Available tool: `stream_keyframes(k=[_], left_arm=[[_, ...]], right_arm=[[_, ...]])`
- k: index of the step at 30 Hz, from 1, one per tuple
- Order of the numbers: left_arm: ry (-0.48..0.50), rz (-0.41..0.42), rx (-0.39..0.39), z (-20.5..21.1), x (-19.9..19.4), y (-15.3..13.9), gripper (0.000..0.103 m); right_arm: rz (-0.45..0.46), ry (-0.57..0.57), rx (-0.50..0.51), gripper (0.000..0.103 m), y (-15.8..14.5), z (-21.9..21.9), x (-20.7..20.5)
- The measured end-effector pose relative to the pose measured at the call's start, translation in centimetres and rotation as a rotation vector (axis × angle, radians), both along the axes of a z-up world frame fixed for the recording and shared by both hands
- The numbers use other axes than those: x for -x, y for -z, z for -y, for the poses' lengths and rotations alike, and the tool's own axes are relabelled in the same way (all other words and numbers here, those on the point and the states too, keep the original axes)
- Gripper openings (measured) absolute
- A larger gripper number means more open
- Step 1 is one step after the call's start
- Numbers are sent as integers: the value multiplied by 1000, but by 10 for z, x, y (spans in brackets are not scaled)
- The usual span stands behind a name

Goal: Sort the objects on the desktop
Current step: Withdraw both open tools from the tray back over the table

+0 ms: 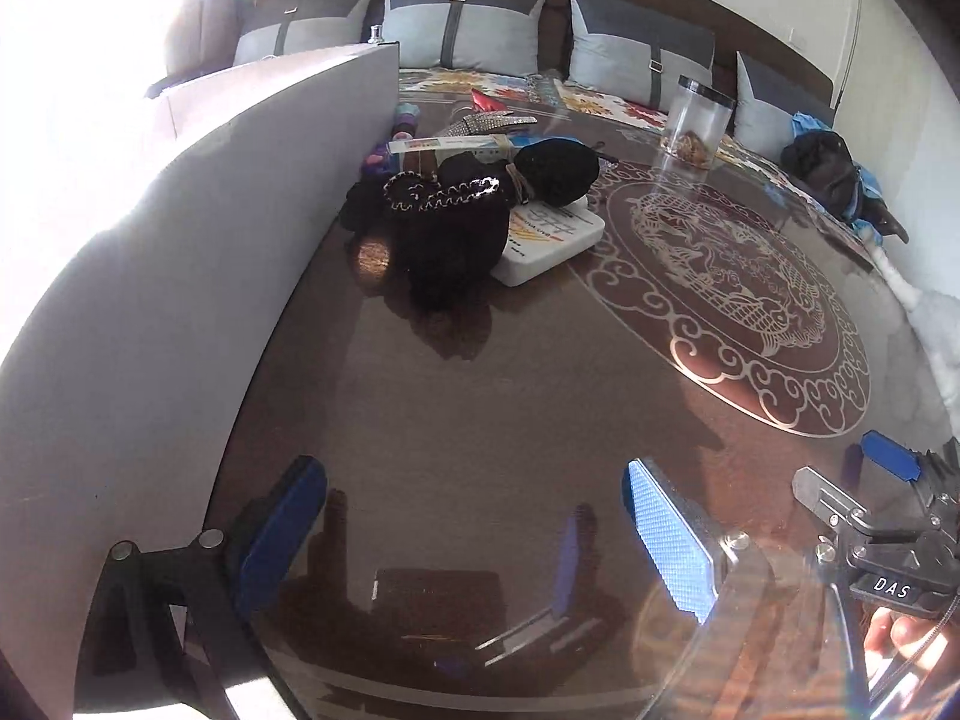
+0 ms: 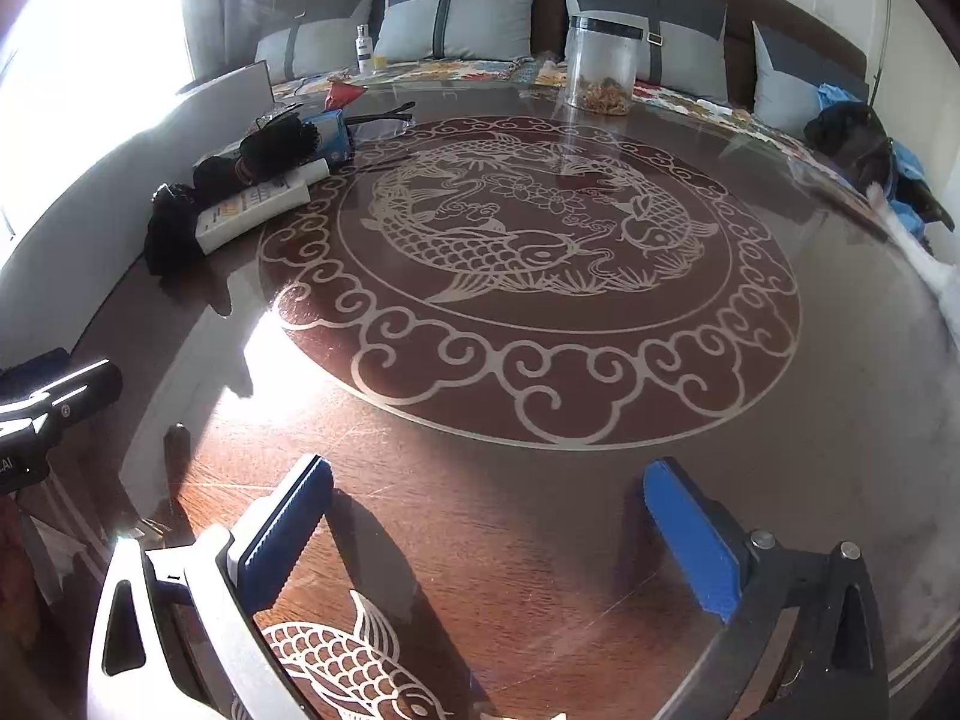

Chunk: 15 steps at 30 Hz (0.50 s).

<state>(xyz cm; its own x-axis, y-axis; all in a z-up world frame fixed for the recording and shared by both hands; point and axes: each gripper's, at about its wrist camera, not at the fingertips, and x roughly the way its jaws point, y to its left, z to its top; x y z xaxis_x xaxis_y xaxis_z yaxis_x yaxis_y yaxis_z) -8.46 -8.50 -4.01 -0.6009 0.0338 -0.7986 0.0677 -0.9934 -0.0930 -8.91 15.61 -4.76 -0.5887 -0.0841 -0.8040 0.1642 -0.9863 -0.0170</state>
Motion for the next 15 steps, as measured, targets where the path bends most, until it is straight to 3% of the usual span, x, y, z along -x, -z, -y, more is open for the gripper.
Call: stream_keyframes(k=[8, 15], left_arm=[[-32, 12, -16, -3, 6, 6, 100], [-27, 30, 75, -15, 13, 10, 101]], right_arm=[[-6, -1, 2, 103, 0, 0, -2], [-6, 0, 3, 103, 0, 0, -2]])
